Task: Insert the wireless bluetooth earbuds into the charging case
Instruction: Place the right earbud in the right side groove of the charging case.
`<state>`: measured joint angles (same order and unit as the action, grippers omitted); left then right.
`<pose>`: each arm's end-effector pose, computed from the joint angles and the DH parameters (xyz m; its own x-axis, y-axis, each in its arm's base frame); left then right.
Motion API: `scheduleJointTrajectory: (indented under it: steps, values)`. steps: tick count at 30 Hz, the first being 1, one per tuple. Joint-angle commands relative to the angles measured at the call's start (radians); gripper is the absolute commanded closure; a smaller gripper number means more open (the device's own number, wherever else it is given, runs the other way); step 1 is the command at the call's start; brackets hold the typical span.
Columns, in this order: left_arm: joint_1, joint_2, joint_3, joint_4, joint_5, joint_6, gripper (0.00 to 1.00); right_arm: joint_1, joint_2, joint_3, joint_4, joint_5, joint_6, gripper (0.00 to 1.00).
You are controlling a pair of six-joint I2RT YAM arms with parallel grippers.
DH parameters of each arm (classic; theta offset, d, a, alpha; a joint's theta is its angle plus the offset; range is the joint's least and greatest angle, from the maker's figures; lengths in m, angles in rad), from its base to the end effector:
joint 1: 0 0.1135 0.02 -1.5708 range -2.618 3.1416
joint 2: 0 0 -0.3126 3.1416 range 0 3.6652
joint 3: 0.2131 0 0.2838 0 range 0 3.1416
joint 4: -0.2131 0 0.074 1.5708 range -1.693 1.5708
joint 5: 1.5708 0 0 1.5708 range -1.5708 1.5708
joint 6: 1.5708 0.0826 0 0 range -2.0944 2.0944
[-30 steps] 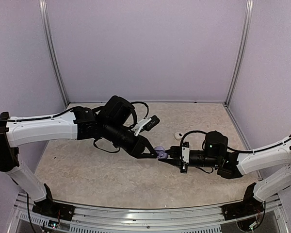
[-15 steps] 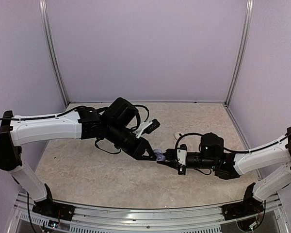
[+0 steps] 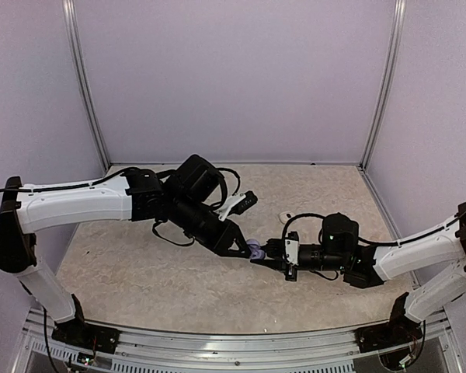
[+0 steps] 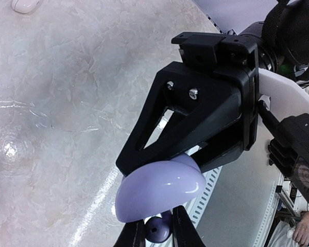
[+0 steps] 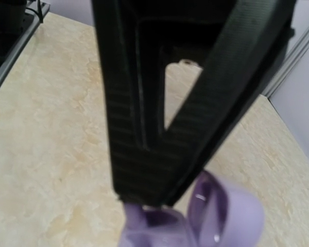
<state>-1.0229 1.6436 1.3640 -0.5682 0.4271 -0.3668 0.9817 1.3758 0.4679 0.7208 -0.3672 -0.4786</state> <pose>0.1920 -0.3803 0.2946 -0.6944 0.5114 -0.5062 0.7185 0.4537 -0.5272 0.1564 0.2874 0.2104 0.3559 -0.2410 -0.9029 -0.9104 0.1288 -0.3932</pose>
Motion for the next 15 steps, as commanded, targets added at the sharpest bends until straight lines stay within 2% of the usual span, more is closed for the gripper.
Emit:
scheduleJointTrajectory:
  steps: [1, 7, 15]
  values:
    - [0.0, 0.048, 0.033, 0.015, -0.042, -0.001, 0.85, 0.026, -0.006, 0.009, 0.128, -0.112, 0.017, 0.98]
    - [0.001, 0.057, 0.044, 0.01, -0.055, -0.002, 0.82, 0.026, 0.006, 0.008, 0.153, -0.134, 0.042, 0.98]
    - [0.0, 0.043, 0.043, 0.01, -0.076, 0.0, 0.73, 0.026, 0.001, 0.0, 0.168, -0.123, 0.059, 0.98]
